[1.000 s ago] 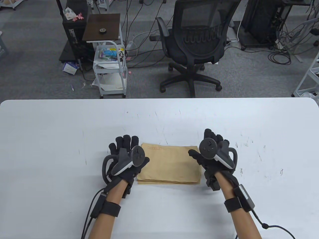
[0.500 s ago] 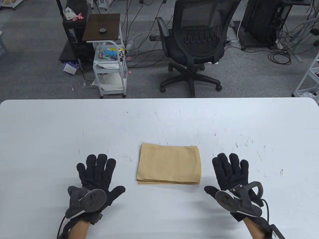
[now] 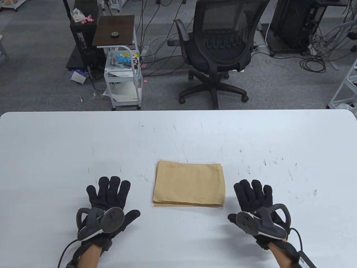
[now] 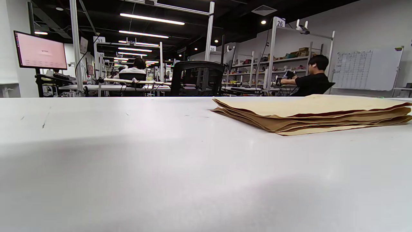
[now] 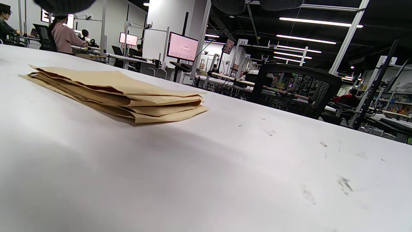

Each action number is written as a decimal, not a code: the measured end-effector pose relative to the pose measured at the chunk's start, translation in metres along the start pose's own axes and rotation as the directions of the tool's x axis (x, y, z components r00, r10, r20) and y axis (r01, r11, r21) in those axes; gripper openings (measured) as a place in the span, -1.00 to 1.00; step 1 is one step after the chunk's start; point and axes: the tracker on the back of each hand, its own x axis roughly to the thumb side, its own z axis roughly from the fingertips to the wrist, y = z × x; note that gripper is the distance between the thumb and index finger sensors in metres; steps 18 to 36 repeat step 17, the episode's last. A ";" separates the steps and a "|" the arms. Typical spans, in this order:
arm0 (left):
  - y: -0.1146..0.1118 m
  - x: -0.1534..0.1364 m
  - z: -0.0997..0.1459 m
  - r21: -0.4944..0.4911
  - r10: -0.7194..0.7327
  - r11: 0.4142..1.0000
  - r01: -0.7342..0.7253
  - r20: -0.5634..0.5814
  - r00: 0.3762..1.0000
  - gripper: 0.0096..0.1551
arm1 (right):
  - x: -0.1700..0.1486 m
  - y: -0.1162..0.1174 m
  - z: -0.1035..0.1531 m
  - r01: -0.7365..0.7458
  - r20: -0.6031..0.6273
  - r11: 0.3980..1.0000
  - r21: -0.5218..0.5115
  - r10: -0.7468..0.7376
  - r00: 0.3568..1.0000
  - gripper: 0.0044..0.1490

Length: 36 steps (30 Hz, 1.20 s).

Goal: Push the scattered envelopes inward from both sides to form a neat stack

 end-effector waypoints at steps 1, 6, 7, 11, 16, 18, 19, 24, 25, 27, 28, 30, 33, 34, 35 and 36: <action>0.000 0.000 0.000 0.002 0.006 1.000 -0.006 -0.001 1.000 0.18 | -0.001 0.000 0.000 0.008 -0.002 1.000 -0.001 -0.008 1.000 0.29; 0.001 0.004 0.001 -0.012 0.006 1.000 -0.006 0.007 1.000 0.19 | 0.000 0.000 0.001 -0.014 0.004 1.000 0.019 0.014 1.000 0.28; 0.000 0.004 0.001 -0.010 0.006 1.000 -0.006 0.009 1.000 0.18 | 0.000 0.000 0.001 -0.011 0.005 1.000 0.024 0.011 1.000 0.28; 0.000 0.005 0.001 -0.025 0.011 1.000 -0.011 0.011 1.000 0.19 | 0.000 0.000 0.001 -0.008 0.001 1.000 0.025 0.008 1.000 0.28; -0.002 0.011 -0.002 -0.053 0.002 0.999 -0.001 0.027 1.000 0.19 | 0.001 0.001 0.000 -0.015 0.001 0.999 0.043 0.015 1.000 0.28; -0.003 0.012 -0.003 -0.057 0.003 0.998 -0.001 0.030 1.000 0.18 | 0.001 0.001 0.000 -0.015 0.001 0.999 0.043 0.015 1.000 0.28; -0.003 0.012 -0.003 -0.057 0.003 0.998 -0.001 0.030 1.000 0.18 | 0.001 0.001 0.000 -0.015 0.001 0.999 0.043 0.015 1.000 0.28; -0.003 0.012 -0.003 -0.057 0.003 0.998 -0.001 0.030 1.000 0.18 | 0.001 0.001 0.000 -0.015 0.001 0.999 0.043 0.015 1.000 0.28; -0.003 0.012 -0.003 -0.057 0.003 0.998 -0.001 0.030 1.000 0.18 | 0.001 0.001 0.000 -0.015 0.001 0.999 0.043 0.015 1.000 0.28; -0.003 0.012 -0.003 -0.057 0.003 0.998 -0.001 0.030 1.000 0.18 | 0.001 0.001 0.000 -0.015 0.001 0.999 0.043 0.015 1.000 0.28; -0.003 0.012 -0.003 -0.057 0.003 0.998 -0.001 0.030 1.000 0.18 | 0.001 0.001 0.000 -0.015 0.001 0.999 0.043 0.015 1.000 0.28; -0.003 0.012 -0.003 -0.057 0.003 0.998 -0.001 0.030 1.000 0.18 | 0.001 0.001 0.000 -0.015 0.001 0.999 0.043 0.015 1.000 0.28; -0.003 0.012 -0.003 -0.057 0.003 0.998 -0.001 0.030 1.000 0.18 | 0.001 0.001 0.000 -0.015 0.001 0.999 0.043 0.015 1.000 0.28; -0.003 0.012 -0.003 -0.057 0.003 0.998 -0.001 0.030 1.000 0.18 | 0.001 0.001 0.000 -0.015 0.001 0.999 0.043 0.015 1.000 0.28; -0.003 0.012 -0.003 -0.057 0.003 0.998 -0.001 0.030 1.000 0.18 | 0.001 0.001 0.000 -0.015 0.001 0.999 0.043 0.015 1.000 0.28; -0.003 0.012 -0.003 -0.057 0.003 0.998 -0.001 0.030 1.000 0.18 | 0.001 0.001 0.000 -0.015 0.001 0.999 0.043 0.015 1.000 0.28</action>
